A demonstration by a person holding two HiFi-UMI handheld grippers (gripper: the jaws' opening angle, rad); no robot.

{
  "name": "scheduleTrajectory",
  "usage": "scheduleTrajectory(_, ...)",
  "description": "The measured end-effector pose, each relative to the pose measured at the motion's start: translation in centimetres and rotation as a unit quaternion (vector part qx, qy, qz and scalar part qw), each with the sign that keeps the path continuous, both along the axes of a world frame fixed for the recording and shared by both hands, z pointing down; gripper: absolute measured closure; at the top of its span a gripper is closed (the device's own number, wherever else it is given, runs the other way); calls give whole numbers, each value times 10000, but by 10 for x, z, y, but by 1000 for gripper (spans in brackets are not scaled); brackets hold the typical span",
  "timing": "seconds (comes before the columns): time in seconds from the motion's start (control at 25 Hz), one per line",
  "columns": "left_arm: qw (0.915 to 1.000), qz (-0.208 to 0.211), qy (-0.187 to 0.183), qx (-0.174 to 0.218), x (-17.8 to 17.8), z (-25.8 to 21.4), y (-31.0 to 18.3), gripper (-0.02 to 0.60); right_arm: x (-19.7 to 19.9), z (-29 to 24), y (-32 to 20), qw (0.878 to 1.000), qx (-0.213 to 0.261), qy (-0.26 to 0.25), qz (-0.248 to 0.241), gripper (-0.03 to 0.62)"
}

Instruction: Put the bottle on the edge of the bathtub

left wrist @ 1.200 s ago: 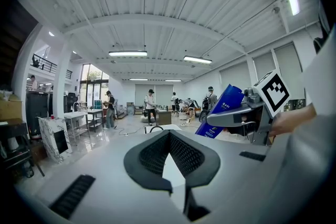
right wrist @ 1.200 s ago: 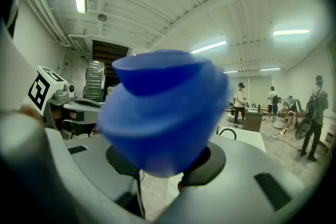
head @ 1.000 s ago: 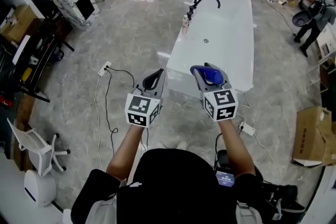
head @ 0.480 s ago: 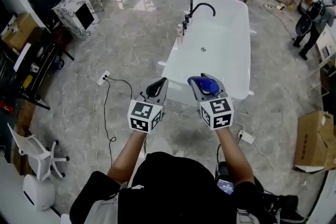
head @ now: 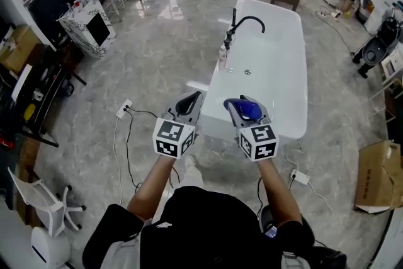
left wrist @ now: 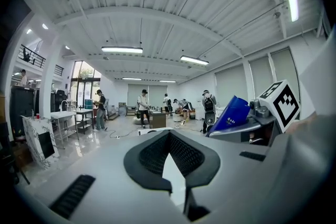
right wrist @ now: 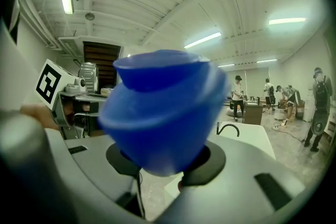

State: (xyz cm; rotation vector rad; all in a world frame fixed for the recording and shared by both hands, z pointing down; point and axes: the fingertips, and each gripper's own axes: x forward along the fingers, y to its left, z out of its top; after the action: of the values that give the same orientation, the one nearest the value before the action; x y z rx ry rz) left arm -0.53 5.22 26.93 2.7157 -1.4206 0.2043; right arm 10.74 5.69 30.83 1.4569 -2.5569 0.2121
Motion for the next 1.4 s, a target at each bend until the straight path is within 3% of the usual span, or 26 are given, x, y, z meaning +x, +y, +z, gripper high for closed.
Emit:
scheduleTrajectory(0.24, 9999, 15, 71, -111, -54, 6, -74, 571, -47, 2, -73, 10000, -55, 11, 53, 424)
scheduleTrajectory(0.64, 9994, 224, 157, -202, -106, 9, -176, 571, -101, 3, -171, 9996, -140, 78, 218, 424)
scheduleTrajectory(1.08, 9980, 468, 195, -381, -130, 38, -236, 571, -122, 30, -234, 9987, -278, 156, 409, 423)
scheduleTrajectory(1.4, 9967, 555, 216, -553, -110, 61, -248, 571, -101, 59, -246, 9970, -551, 263, 472, 423)
